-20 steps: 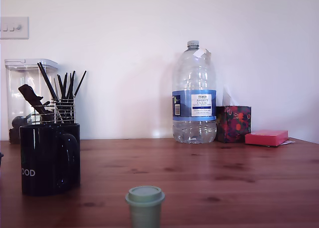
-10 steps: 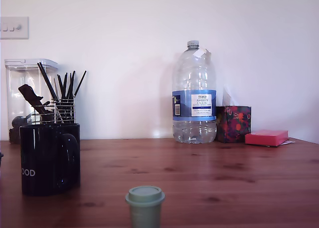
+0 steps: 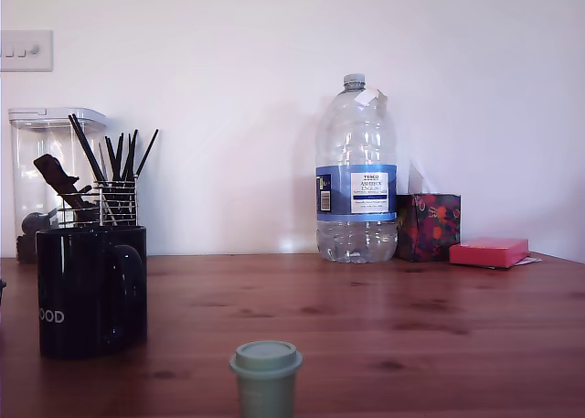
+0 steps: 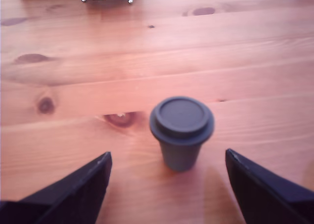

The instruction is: Pick up the coffee capsules from the table one by one and drop them inside the nearest coffee cup

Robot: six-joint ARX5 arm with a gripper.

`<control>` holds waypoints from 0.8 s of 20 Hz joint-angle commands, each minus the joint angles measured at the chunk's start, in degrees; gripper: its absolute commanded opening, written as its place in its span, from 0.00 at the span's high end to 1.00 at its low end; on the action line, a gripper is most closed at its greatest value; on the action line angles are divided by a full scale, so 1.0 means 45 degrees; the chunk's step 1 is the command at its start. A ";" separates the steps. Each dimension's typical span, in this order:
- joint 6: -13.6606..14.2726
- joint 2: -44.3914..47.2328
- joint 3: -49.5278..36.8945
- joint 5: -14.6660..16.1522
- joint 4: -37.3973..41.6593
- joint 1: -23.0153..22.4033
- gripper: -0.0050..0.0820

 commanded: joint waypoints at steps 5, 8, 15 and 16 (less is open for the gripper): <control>-0.0024 0.1005 0.0835 -0.0049 0.0063 -0.0146 0.16; -0.0019 0.1243 0.1117 -0.0049 -0.0092 -0.0180 0.17; -0.0015 0.1253 0.1268 -0.0034 -0.0573 -0.0180 0.64; -0.0015 0.1253 0.1268 -0.0034 -0.0568 -0.0180 0.72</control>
